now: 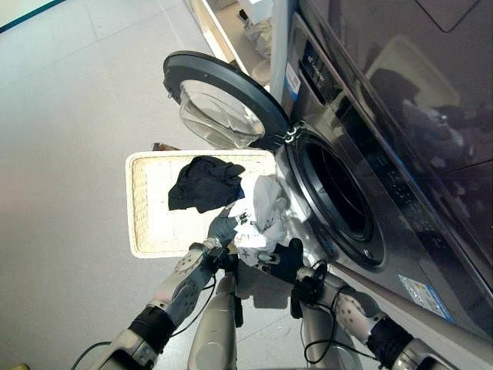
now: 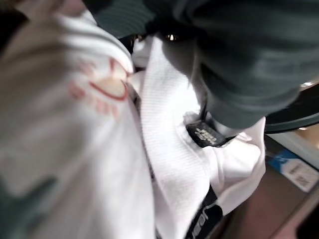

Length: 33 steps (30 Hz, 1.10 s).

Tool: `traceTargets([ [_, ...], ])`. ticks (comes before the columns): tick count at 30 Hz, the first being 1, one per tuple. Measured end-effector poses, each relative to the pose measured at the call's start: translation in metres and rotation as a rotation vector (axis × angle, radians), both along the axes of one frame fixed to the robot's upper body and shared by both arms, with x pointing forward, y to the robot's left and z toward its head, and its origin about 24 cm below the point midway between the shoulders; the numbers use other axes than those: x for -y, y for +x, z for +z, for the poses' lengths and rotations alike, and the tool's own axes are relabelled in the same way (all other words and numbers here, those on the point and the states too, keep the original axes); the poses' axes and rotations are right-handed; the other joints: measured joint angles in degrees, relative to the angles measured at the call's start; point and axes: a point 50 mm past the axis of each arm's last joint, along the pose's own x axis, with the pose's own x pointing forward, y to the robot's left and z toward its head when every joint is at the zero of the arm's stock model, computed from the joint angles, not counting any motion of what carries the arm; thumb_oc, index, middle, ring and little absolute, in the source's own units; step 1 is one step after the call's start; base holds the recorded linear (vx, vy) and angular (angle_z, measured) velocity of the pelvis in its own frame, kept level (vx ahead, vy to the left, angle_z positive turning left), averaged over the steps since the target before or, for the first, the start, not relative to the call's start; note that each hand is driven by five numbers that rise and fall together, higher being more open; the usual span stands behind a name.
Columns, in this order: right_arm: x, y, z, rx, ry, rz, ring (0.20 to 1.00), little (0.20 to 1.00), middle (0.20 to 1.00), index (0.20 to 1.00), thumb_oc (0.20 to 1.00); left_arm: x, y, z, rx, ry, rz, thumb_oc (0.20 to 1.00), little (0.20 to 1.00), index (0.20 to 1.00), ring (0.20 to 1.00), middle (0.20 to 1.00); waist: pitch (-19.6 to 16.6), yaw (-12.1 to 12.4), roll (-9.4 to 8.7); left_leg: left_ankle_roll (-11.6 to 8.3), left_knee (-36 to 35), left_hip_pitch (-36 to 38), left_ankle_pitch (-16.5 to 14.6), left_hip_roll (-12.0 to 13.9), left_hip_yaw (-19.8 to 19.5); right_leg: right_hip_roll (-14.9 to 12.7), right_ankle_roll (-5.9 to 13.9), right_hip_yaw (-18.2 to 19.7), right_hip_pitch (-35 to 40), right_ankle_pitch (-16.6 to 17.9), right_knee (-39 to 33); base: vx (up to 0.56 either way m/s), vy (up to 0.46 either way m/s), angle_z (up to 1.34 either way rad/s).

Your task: Put the clothes into the washing machine.

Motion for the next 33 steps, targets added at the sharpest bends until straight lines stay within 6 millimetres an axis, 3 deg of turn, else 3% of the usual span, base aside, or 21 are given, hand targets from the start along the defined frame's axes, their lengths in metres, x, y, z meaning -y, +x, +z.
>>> traceTargets([
  [5, -0.001, -0.008, -0.007, -0.145, 0.141, -0.116, 1.000, 1.000, 1.000, 1.000, 1.000, 0.001, -0.003, -0.004, -0.014, 0.007, 0.025, 0.200, 0.200, 0.200, 0.200, 0.200, 0.0, -0.3, 0.00, 0.03, -0.4, 0.1, 0.0, 0.0, 1.2, 0.5, 0.13, 1.2, 0.2, 1.2, -2.0, 0.01, 0.039, -0.12],
  [14, 0.009, -0.001, -0.008, -0.160, 0.131, -0.314, 1.000, 1.000, 1.000, 1.000, 1.000, 0.004, -0.005, -0.006, 0.002, 0.039, 0.023, 0.200, 0.200, 0.200, 0.200, 0.200, 0.0, -0.5, -0.01, -0.06, -1.1, 1.2, -0.1, 0.1, 1.6, 0.8, 0.09, 1.7, 1.3, 1.5, -3.1, 0.03, 0.016, -0.03],
  [15, 0.010, -0.001, -0.008, -0.160, 0.127, -0.323, 0.598, 0.598, 0.598, 0.598, 0.598, 0.004, -0.006, -0.006, 0.006, 0.054, 0.017, 0.200, 0.200, 0.200, 0.200, 0.200, 0.0, -0.5, -0.01, -0.06, -1.1, 1.2, -0.1, 0.1, 1.6, 0.8, 0.09, 1.7, 1.3, 1.5, -3.1, 0.04, 0.020, -0.02],
  [16, 0.011, 0.000, -0.008, -0.162, 0.123, -0.328, 0.369, 0.369, 0.369, 0.369, 0.369, 0.004, -0.006, -0.007, 0.008, 0.064, 0.010, 0.200, 0.200, 0.200, 0.200, 0.200, 0.0, -0.4, -0.01, -0.06, -1.1, 1.2, -0.1, 0.1, 1.6, 0.8, 0.09, 1.8, 1.2, 1.5, -3.1, 0.05, 0.031, -0.04],
  [17, 0.011, 0.000, -0.008, -0.161, 0.107, -0.333, 0.200, 0.200, 0.200, 0.200, 0.200, 0.005, -0.006, -0.007, 0.003, 0.065, -0.001, 0.200, 0.200, 0.200, 0.200, 0.200, 0.0, -0.5, -0.02, -0.07, -1.1, 1.2, -0.2, 0.1, 1.5, 0.8, 0.10, 2.0, 1.1, 1.5, -3.1, 0.04, 0.034, -0.07],
  [26, 0.030, -0.002, -0.017, -0.184, 0.001, -0.382, 0.200, 0.200, 0.200, 0.200, 0.200, 0.020, -0.007, -0.004, 0.031, 0.138, -0.207, 0.200, 0.200, 0.200, 0.200, 0.200, 0.1, -0.5, -0.21, 0.20, -1.1, 1.3, -0.8, -0.4, 1.3, 0.7, 0.48, 3.3, 0.7, 1.7, -3.2, 0.06, 0.008, -0.07],
  [27, 0.031, -0.002, -0.018, -0.185, -0.003, -0.383, 0.200, 0.200, 0.200, 0.200, 0.200, 0.021, -0.006, -0.004, 0.031, 0.151, -0.218, 0.263, 0.263, 0.263, 0.263, 0.263, 0.1, -0.5, -0.24, 0.19, -1.1, 1.3, -0.8, -0.3, 1.3, 0.7, 0.48, 3.3, 0.7, 1.7, -3.2, 0.08, -0.015, 0.02],
  [28, 0.033, -0.003, -0.020, -0.191, -0.014, -0.386, 0.200, 0.200, 0.200, 0.200, 0.200, 0.023, -0.005, -0.004, 0.028, 0.177, -0.239, 0.909, 0.909, 0.909, 0.909, 0.909, 0.1, -0.5, -0.25, 0.18, -1.0, 1.4, -0.8, -0.3, 1.2, 0.7, 0.47, 3.2, 0.9, 1.7, -3.3, 0.05, -0.015, 0.02],
  [29, 0.034, -0.003, -0.020, -0.193, -0.018, -0.386, 0.200, 0.200, 0.200, 0.200, 0.200, 0.024, -0.005, -0.005, 0.020, 0.181, -0.244, 1.000, 1.000, 1.000, 1.000, 1.000, 0.1, -0.5, -0.28, 0.18, -1.0, 1.5, -0.8, -0.3, 1.2, 0.7, 0.48, 3.2, 1.1, 1.7, -3.3, 0.05, -0.018, 0.03],
  [33, 0.036, -0.005, -0.027, -0.215, -0.039, -0.389, 0.200, 0.200, 0.200, 0.200, 0.200, 0.026, -0.007, -0.010, -0.023, 0.216, -0.264, 1.000, 1.000, 1.000, 1.000, 1.000, 0.3, -0.6, -0.76, 0.41, -0.9, 1.5, -0.9, -0.3, 1.1, 0.7, 0.48, 3.0, 1.2, 1.7, -3.4, 0.04, -0.022, 0.01],
])
